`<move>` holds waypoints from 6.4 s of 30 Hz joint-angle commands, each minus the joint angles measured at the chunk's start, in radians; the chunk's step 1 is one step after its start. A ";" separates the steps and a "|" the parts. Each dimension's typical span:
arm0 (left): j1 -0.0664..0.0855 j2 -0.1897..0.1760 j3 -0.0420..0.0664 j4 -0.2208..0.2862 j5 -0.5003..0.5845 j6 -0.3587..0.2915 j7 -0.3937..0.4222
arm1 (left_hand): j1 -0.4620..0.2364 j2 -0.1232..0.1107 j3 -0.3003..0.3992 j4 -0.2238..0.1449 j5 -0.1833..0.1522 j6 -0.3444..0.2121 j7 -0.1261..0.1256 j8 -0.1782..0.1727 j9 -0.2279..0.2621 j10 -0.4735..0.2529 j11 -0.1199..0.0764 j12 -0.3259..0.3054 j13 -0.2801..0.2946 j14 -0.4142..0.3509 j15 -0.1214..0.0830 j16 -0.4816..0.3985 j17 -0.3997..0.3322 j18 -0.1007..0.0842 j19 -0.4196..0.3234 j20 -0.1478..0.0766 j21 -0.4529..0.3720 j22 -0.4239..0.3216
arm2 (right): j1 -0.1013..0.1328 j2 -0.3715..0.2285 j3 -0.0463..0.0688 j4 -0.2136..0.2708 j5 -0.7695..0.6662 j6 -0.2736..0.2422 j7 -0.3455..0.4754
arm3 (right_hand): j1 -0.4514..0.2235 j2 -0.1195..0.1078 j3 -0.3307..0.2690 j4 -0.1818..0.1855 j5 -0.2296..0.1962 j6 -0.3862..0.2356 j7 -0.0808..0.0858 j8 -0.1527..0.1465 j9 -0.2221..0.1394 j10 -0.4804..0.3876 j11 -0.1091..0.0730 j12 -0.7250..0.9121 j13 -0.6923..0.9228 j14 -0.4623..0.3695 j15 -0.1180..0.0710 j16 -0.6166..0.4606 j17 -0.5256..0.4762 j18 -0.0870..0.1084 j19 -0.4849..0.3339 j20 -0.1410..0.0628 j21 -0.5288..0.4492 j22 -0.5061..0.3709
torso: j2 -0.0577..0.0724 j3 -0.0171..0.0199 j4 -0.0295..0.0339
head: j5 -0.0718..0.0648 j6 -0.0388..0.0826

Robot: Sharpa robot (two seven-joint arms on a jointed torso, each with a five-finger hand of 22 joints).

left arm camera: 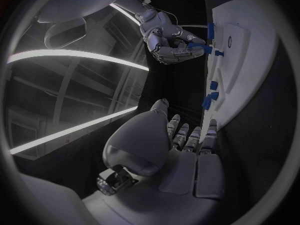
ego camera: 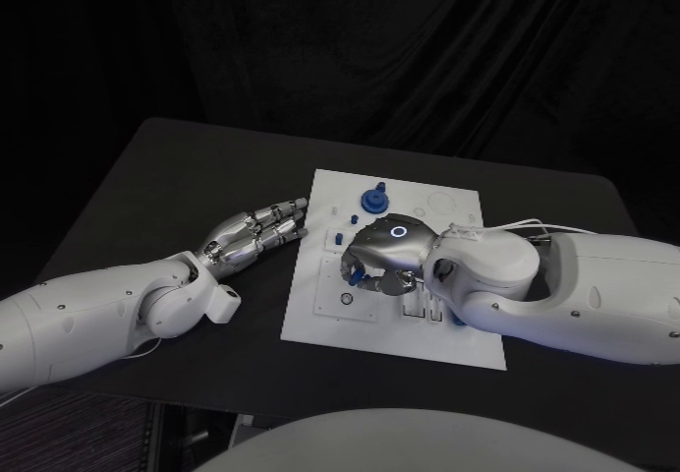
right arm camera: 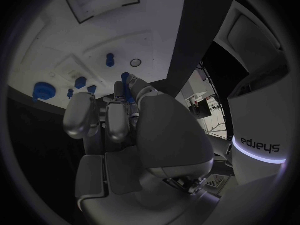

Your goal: Assemble the parts on the task board

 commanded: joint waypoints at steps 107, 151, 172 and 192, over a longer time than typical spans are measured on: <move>0.008 -0.043 0.001 0.084 0.006 -0.150 0.246 | -0.133 -0.021 -0.130 0.105 -0.110 -0.144 -0.101 -0.014 -0.022 -0.063 -0.166 -0.088 -0.022 -0.025 -0.250 -0.011 -0.008 -0.010 -0.104 -0.277 -0.056 -0.245 | -0.004 -0.466 -0.001 0.079 0.579 0.116 -0.376 | -0.475 0.020 -0.191 0.204 -0.029 -0.174 -0.043 0.323 0.289 0.497 -0.082 1.217 1.357 0.101 -0.055 0.200 0.286 -0.065 0.103 -0.060 0.317 0.227 | -0.004 0.0019 -0.0105 | -0.072 0.000; 0.000 -0.017 0.001 0.028 0.006 -0.063 0.171 | -0.037 -0.010 -0.077 0.089 -0.012 -0.102 -0.052 -0.007 -0.015 -0.063 -0.062 -0.088 -0.022 -0.025 -0.122 -0.011 -0.008 -0.054 -0.104 -0.191 -0.056 -0.245 | -0.064 -0.389 -0.001 0.047 0.538 0.095 -0.374 | -0.526 0.110 -0.443 0.202 0.011 -0.145 -0.034 0.225 0.365 0.497 -0.060 1.217 1.357 0.103 -0.041 0.230 0.312 -0.072 0.102 -0.042 0.369 0.235 | -0.006 0.0010 -0.0112 | -0.103 0.000; -0.004 -0.012 0.001 0.020 0.006 -0.045 0.155 | -0.018 -0.013 -0.063 0.077 0.002 -0.103 -0.052 -0.007 -0.015 -0.063 -0.049 -0.088 -0.022 -0.025 -0.102 -0.011 -0.008 -0.059 -0.104 -0.177 -0.056 -0.245 | -0.087 -0.346 0.000 0.014 0.548 0.141 -0.405 | -0.365 0.135 -0.438 0.151 0.145 -0.095 -0.033 0.157 0.346 0.497 -0.060 1.217 1.357 0.098 -0.039 0.222 0.291 -0.069 0.096 -0.040 0.357 0.231 | -0.006 0.0003 -0.0108 | -0.100 0.000; -0.006 -0.012 0.001 0.017 0.006 -0.035 0.142 | -0.011 -0.012 -0.052 0.069 0.007 -0.102 -0.049 -0.007 -0.015 -0.063 -0.030 -0.088 -0.022 -0.025 -0.085 -0.011 -0.008 -0.062 -0.104 -0.162 -0.056 -0.245 | -0.052 -0.403 0.000 0.089 0.995 -0.079 -0.264 | -0.216 0.108 -0.223 0.045 0.534 -0.091 -0.045 0.166 0.381 0.497 -0.073 1.217 1.357 0.096 -0.050 0.216 0.271 -0.066 0.091 -0.051 0.347 0.227 | -0.004 0.0017 -0.0128 | -0.091 0.000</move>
